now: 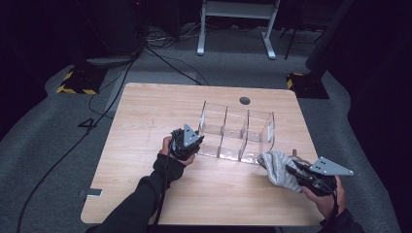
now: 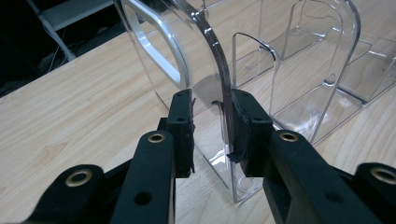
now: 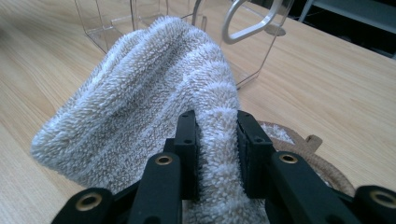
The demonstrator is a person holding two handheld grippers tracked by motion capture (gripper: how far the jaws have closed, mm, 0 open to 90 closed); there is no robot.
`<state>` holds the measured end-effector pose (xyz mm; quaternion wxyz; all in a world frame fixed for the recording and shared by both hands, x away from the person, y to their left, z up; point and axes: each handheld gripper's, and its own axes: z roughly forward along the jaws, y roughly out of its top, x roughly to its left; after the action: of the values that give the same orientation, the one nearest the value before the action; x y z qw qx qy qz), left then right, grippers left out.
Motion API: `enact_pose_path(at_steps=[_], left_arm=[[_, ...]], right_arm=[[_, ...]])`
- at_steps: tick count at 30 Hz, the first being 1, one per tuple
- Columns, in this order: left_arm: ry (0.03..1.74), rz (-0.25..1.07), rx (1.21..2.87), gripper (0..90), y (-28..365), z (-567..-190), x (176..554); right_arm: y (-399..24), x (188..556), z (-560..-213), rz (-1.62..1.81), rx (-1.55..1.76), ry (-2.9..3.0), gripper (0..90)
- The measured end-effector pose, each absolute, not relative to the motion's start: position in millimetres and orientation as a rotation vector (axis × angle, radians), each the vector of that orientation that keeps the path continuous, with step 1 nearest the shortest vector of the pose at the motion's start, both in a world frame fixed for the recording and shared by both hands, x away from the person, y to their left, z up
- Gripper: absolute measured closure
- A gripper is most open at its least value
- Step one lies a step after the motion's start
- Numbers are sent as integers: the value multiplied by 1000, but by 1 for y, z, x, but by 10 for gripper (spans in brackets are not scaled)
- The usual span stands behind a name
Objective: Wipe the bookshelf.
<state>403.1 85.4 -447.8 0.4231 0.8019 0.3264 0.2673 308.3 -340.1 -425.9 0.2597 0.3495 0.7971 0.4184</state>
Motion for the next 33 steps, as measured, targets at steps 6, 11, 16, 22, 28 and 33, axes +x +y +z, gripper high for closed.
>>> enact_pose_path(at_steps=[6, 11, 16, 22, 28, 33], left_arm=[[837, 678, 2008, 739, 94, -447, 405], [845, 687, 2015, 737, 102, -446, 405], [861, 689, 2003, 695, 106, -444, 402], [821, 688, 1987, 571, 115, -434, 380], [731, 624, 2022, 512, 107, -438, 358], [612, 553, 2087, 445, 77, -444, 348]], right_arm=[[-354, 303, -416, 1164, 982, 2071, 735], [-359, 313, -414, 1162, 1029, 1986, 738], [-356, 330, -407, 1179, 1030, 1940, 737], [-335, 367, -413, 1106, 1022, 1978, 737], [-326, 387, -414, 1085, 1053, 1970, 737], [-319, 401, -417, 1099, 1063, 1976, 737]])
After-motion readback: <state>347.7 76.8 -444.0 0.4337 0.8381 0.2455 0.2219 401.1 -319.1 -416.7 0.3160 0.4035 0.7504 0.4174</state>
